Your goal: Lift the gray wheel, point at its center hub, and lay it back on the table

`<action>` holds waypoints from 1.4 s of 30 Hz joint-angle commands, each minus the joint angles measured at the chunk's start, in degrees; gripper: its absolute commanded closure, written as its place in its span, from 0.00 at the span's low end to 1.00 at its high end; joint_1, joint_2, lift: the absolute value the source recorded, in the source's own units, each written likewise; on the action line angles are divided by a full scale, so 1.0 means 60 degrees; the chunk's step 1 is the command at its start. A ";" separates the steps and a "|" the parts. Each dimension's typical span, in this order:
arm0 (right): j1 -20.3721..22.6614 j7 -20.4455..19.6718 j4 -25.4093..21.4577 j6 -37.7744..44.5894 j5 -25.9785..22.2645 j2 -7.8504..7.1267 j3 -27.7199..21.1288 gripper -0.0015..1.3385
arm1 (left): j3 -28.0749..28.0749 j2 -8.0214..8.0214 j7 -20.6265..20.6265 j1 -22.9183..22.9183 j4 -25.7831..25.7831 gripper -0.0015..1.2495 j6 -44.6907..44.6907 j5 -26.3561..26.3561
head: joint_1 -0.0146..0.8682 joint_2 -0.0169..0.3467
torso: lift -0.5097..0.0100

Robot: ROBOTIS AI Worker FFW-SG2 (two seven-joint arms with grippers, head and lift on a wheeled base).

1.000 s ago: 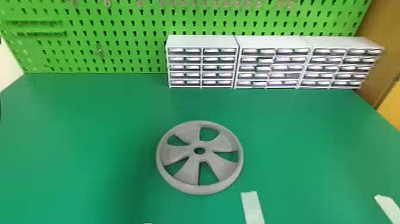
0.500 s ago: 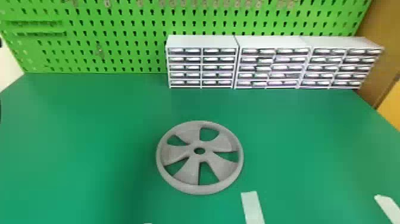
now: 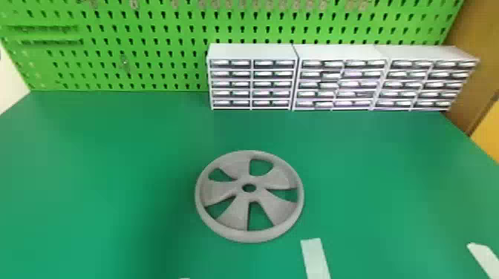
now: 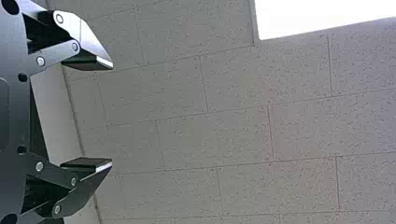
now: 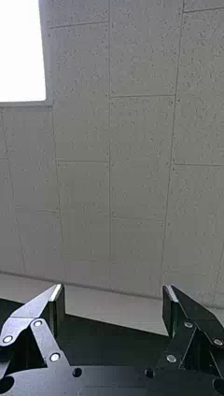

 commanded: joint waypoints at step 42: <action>0.1317 -0.0332 0.0001 0.0937 -0.0339 -0.0454 -0.0272 0.34 | 0.0053 0.0167 0.0658 0.1686 -0.0126 0.42 0.0161 0.0138 | 0.80 0.18 | 0.80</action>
